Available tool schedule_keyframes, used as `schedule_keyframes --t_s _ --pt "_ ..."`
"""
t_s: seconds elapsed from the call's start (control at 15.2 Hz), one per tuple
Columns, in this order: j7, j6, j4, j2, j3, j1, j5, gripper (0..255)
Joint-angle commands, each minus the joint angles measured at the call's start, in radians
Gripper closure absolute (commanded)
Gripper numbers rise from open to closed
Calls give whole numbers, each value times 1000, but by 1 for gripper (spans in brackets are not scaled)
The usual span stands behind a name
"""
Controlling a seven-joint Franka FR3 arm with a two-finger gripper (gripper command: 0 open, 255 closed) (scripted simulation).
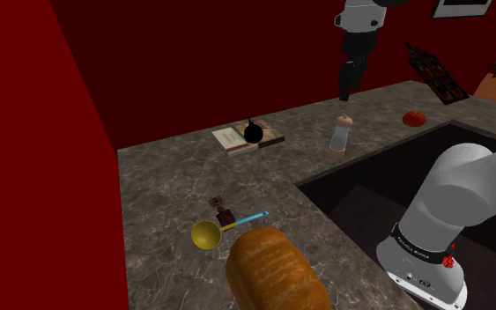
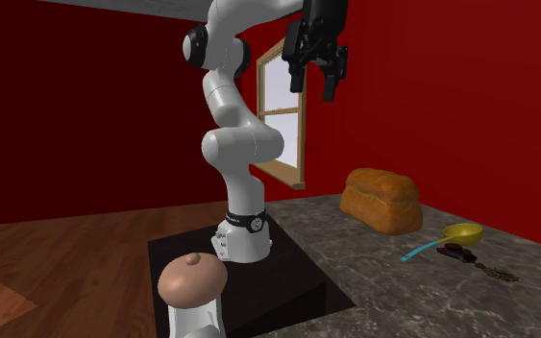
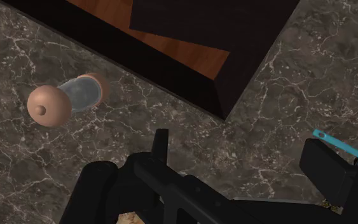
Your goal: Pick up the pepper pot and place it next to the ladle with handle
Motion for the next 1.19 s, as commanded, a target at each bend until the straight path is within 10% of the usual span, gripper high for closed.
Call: schedule_keyframes --t_s 0.0,1.12 --pt "0 0 0 0 0 0 0 0" --pt "-210 512 -186 199 -303 -123 -212 0"
